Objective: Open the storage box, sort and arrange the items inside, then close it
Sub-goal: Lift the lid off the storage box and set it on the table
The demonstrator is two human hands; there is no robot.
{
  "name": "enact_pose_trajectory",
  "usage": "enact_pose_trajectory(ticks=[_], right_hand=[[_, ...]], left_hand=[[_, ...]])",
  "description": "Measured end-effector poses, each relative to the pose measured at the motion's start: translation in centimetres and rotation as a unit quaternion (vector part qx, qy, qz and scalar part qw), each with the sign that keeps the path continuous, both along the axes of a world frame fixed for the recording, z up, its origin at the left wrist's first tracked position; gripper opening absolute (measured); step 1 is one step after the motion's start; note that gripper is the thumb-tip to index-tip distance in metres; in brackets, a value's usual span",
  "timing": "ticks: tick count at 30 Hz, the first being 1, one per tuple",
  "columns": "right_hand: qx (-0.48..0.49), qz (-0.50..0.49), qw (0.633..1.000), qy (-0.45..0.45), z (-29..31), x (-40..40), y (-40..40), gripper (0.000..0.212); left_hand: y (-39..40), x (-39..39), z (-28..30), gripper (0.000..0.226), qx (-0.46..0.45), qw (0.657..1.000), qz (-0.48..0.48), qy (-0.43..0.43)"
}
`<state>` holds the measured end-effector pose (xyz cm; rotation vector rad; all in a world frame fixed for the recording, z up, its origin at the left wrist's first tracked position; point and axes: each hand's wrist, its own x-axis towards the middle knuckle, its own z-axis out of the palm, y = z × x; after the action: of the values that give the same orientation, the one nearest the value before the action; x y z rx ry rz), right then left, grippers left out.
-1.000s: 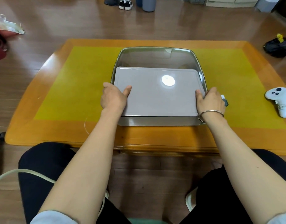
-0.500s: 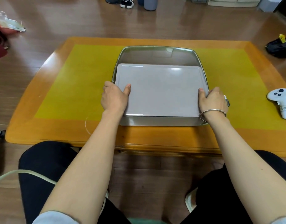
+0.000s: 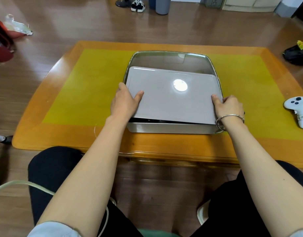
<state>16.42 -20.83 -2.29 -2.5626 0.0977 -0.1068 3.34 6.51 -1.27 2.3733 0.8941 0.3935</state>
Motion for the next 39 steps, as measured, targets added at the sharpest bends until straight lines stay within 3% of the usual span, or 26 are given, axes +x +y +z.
enact_pose_trajectory(ticks=[3, 5, 7, 11, 14, 16, 20, 28, 33, 36, 39], right_hand=[[0.047, 0.025, 0.999, 0.0, 0.8, 0.0, 0.0, 0.044], [0.09, 0.044, 0.995, -0.003, 1.3, -0.2, 0.1, 0.05], [0.18, 0.055, 0.982, 0.003, 1.8, -0.3, 0.3, 0.047], [0.359, 0.071, 0.929, 0.063, 3.4, -0.7, 0.9, 0.023], [0.472, 0.091, 0.876, 0.034, 4.9, -0.9, 1.2, 0.012], [0.497, 0.103, 0.862, -0.009, 6.2, -1.2, 1.4, 0.005], [0.491, 0.122, 0.855, -0.111, 9.5, -1.9, 2.0, 0.005], [0.403, 0.195, 0.849, -0.28, 13.7, -3.3, 4.1, 0.014], [0.299, 0.243, 0.864, -0.325, 13.1, -3.9, 5.7, 0.011], [0.258, 0.278, 0.852, -0.361, 13.2, -4.1, 6.4, 0.005], [0.132, 0.324, 0.826, -0.442, 12.7, -4.0, 6.8, 0.005]], left_hand=[[0.6, -0.1, 0.5, 0.057, 0.005, 1.0, -0.009, -0.005], [1.1, 0.0, 0.8, 0.056, 0.006, 1.0, -0.013, -0.006], [1.5, 0.2, 1.0, 0.054, -0.002, 1.0, -0.021, -0.006], [2.0, 1.1, 1.6, 0.052, -0.02, 0.999, -0.033, -0.016], [2.2, 2.1, 2.6, 0.052, 0.003, 0.999, -0.045, -0.013], [2.3, 2.8, 3.5, 0.054, 0.035, 0.998, -0.055, -0.011], [1.6, 4.4, 6.1, 0.056, 0.095, 0.99, -0.102, -0.012], [-0.6, 6.7, 11.8, 0.067, 0.112, 0.969, -0.196, -0.1], [-1.2, 6.5, 14.5, 0.06, 0.043, 0.955, -0.23, -0.181], [-0.7, 5.1, 15.1, 0.052, -0.026, 0.952, -0.22, -0.21], [0.2, 3.8, 15.6, 0.051, -0.15, 0.938, -0.202, -0.24]])
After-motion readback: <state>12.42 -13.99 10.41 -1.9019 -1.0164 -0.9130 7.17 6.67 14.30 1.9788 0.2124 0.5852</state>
